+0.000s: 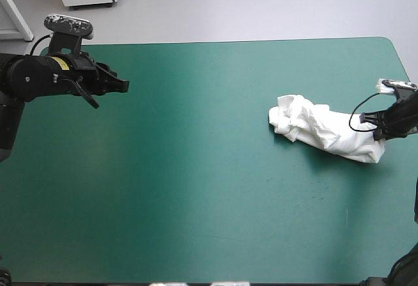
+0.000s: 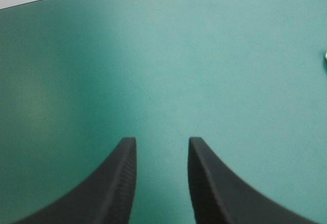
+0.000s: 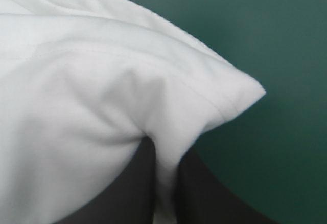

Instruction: Fold the cloth

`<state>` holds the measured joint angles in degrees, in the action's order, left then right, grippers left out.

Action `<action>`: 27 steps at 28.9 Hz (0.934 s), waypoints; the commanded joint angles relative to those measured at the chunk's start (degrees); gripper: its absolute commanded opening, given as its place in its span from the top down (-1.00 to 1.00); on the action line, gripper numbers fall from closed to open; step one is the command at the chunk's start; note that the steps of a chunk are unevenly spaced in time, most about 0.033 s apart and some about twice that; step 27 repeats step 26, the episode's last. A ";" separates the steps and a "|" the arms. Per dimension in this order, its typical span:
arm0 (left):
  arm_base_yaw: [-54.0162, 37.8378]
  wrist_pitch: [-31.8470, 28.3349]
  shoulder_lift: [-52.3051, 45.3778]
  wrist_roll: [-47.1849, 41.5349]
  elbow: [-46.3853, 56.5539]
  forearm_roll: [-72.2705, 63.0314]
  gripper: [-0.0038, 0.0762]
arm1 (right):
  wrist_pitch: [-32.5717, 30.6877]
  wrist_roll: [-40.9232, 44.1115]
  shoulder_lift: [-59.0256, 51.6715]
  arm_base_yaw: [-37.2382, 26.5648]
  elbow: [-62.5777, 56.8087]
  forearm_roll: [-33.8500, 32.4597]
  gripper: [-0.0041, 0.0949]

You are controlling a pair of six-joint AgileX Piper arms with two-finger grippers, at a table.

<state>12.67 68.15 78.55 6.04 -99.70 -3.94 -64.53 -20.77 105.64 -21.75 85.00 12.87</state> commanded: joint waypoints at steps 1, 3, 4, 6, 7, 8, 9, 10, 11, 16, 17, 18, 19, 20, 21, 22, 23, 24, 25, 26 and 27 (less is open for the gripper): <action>-0.12 -3.20 -2.00 -0.49 -1.32 -1.04 0.28 | 1.36 -0.22 -4.42 -2.62 -0.50 -0.33 0.94; -0.12 -3.20 -2.00 -0.39 -1.32 -1.31 0.28 | 1.58 -0.22 -4.55 -3.17 -0.95 -1.85 0.94; -0.12 -3.07 -2.00 -0.28 -1.32 -1.31 0.28 | 1.58 -0.22 -4.66 -3.17 -0.95 -2.28 0.94; -0.12 -3.06 -2.00 -0.28 -1.32 -1.41 0.28 | 1.58 -0.22 -4.64 -3.17 -0.95 -2.86 0.94; -0.12 -3.06 -2.00 -0.28 -1.32 -1.69 0.28 | 1.58 -0.07 -4.64 -3.17 -0.95 -2.84 0.94; -0.12 -3.06 -2.00 -0.28 -1.32 -1.69 0.28 | 1.58 0.18 -4.64 -3.17 -0.95 -3.02 0.94; -0.12 -3.06 -2.00 -0.28 -1.32 -1.69 0.28 | 1.58 0.28 -4.64 -3.17 -0.95 -3.12 0.93; -0.12 -3.06 -2.00 -0.28 -1.32 -1.69 0.28 | 1.70 0.28 -4.64 -3.17 -0.95 -3.25 0.88; -0.12 -3.06 -2.00 -0.28 -1.32 -1.69 0.28 | 1.80 0.14 -4.64 -3.17 -0.95 -3.39 0.83; -0.12 -2.99 -2.49 -0.28 -1.32 -1.69 0.28 | 2.38 0.32 -4.93 -3.17 -0.95 -3.66 0.28; -0.12 -2.99 -2.73 -0.28 -1.32 -1.69 0.28 | 2.68 0.32 -4.94 -3.17 -0.95 -3.79 0.18; -0.12 -2.94 -2.86 -0.28 -1.32 -1.69 0.28 | 2.93 0.37 -5.06 -3.17 -0.84 -4.23 0.04; -0.12 -2.94 -3.00 -0.28 -1.32 -1.69 0.28 | 2.93 0.48 -5.17 -3.33 -0.73 -4.26 -0.03; -0.12 -2.73 -3.14 -0.16 -1.32 -1.69 0.28 | 3.05 0.95 -5.17 -3.58 -0.71 -4.26 -0.08; -0.12 -2.70 -3.43 -0.03 -1.32 -1.69 0.28 | 3.06 1.52 -5.29 -4.11 -0.48 -4.26 -0.13; -0.12 -2.66 -3.58 0.05 -1.32 -1.69 0.28 | 3.06 1.87 -5.38 -4.26 -0.35 -4.13 -0.13; -0.12 -2.57 -3.80 0.35 -1.32 -1.69 0.28 | 2.94 1.97 -5.82 -4.71 -0.35 -4.13 -0.13; -0.12 -2.53 -4.08 0.36 -1.32 -1.69 0.28 | 2.94 2.11 -6.40 -5.07 -0.35 -3.71 -0.13; -0.12 -2.41 -4.35 0.47 -1.32 -1.69 0.28 | 2.94 2.36 -7.05 -5.37 -0.35 -3.27 -0.13; -0.12 -2.14 -4.63 0.64 -1.32 -1.57 0.28 | 2.94 2.46 -7.76 -5.52 -0.35 -2.69 -0.13; -0.12 -2.14 -4.63 0.64 -1.32 -1.57 0.28 | 2.94 2.46 -7.76 -5.52 -0.35 -2.69 -0.13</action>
